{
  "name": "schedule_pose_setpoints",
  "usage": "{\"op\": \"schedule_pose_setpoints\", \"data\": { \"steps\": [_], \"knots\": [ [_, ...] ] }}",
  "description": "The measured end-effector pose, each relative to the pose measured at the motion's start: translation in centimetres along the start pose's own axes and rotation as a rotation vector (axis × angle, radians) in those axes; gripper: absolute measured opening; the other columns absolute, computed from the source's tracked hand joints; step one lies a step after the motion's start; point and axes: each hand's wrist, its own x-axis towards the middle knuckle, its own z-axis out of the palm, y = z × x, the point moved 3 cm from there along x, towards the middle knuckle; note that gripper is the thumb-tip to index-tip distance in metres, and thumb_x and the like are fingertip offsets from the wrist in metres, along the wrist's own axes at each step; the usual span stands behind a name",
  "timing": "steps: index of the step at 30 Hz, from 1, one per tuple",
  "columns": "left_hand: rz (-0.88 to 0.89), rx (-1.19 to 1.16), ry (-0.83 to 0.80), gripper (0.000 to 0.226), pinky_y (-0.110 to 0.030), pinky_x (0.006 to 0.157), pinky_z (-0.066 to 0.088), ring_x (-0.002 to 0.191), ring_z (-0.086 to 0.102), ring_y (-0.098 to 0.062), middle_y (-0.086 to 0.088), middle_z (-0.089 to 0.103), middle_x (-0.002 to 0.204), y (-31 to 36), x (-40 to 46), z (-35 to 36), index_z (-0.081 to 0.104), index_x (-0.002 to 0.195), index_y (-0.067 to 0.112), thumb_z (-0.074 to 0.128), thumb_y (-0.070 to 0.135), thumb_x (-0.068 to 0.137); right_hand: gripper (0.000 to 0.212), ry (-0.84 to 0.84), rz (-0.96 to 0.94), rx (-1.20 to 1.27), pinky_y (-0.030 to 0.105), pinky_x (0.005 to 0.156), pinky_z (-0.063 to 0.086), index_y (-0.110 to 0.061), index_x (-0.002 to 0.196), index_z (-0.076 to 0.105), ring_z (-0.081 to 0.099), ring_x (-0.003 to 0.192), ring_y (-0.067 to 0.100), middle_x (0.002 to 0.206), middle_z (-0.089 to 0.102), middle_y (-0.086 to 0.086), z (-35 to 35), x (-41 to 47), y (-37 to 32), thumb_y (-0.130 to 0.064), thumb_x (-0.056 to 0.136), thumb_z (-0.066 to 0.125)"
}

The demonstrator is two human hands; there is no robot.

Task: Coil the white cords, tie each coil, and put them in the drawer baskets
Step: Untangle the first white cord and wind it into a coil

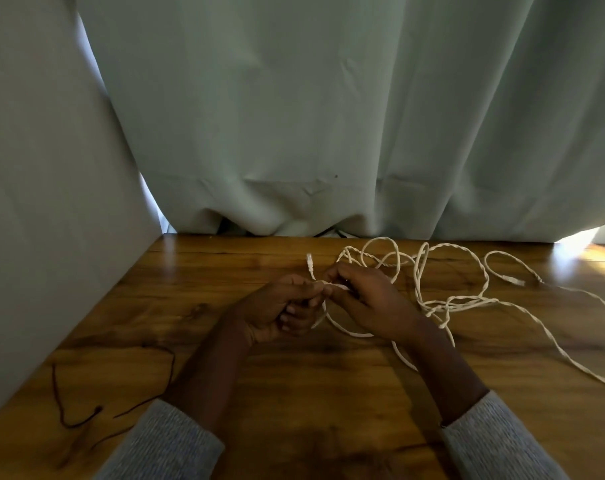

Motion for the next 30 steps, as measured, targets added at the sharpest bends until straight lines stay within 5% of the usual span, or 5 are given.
{"op": "schedule_pose_setpoints", "data": {
  "steps": [4, 12, 16, 19, 30],
  "knots": [
    [0.012, 0.080, 0.167, 0.039, -0.027, 0.044, 0.017, 0.040, 0.022, -0.008, 0.005, 0.029, 0.049, -0.5, 0.5, -0.3, 0.051, 0.069, 0.013, 0.062, 0.046, 0.087, 0.032, -0.005, 0.011, -0.054, 0.035, 0.067, 0.053, -0.013, 0.102, 0.068, 0.064, 0.079, 0.009, 0.088, 0.067, -0.005, -0.3, -0.3, 0.9, -0.039, 0.100, 0.050],
    [0.014, -0.085, 0.075, 0.046, -0.024, 0.040, 0.015, 0.034, 0.018, -0.010, 0.006, 0.029, 0.041, -0.5, 0.6, -0.1, 0.049, 0.062, 0.013, 0.053, 0.050, 0.090, 0.035, 0.037, -0.012, -0.005, 0.038, 0.070, 0.057, -0.009, 0.112, 0.070, 0.070, 0.080, 0.012, 0.090, 0.073, 0.002, -0.2, -0.3, 0.7, -0.031, 0.104, 0.044],
    [0.107, -0.265, 0.014, 0.046, -0.021, 0.039, 0.020, 0.034, 0.020, -0.006, 0.008, 0.025, 0.043, 0.2, 0.4, -0.5, 0.069, 0.100, 0.001, 0.045, 0.040, 0.096, 0.028, 0.065, -0.039, -0.020, 0.015, 0.068, 0.048, -0.014, 0.126, 0.066, 0.064, 0.074, 0.003, 0.081, 0.062, -0.021, -0.2, -0.3, 0.4, -0.015, 0.105, 0.046],
    [0.156, -0.392, -0.101, 0.047, -0.021, 0.041, 0.025, 0.039, 0.021, -0.006, 0.006, 0.025, 0.049, 0.8, 0.0, -0.8, 0.057, 0.127, -0.009, 0.048, 0.027, 0.098, 0.032, 0.084, -0.009, -0.066, 0.010, 0.066, 0.043, -0.016, 0.130, 0.063, 0.061, 0.072, -0.002, 0.080, 0.056, -0.029, -0.3, -0.3, 0.4, -0.023, 0.105, 0.044],
    [0.397, -0.516, 0.268, 0.050, -0.020, 0.047, 0.042, 0.043, 0.044, -0.004, 0.004, 0.047, 0.053, 2.2, -0.2, -2.2, 0.038, 0.139, -0.012, 0.037, 0.018, 0.098, 0.040, -0.140, 0.108, -0.498, 0.037, 0.076, 0.057, -0.029, 0.143, 0.047, 0.066, 0.088, 0.016, 0.104, 0.071, 0.002, 1.3, -0.6, 0.4, -0.040, 0.106, 0.038]
  ]
}}
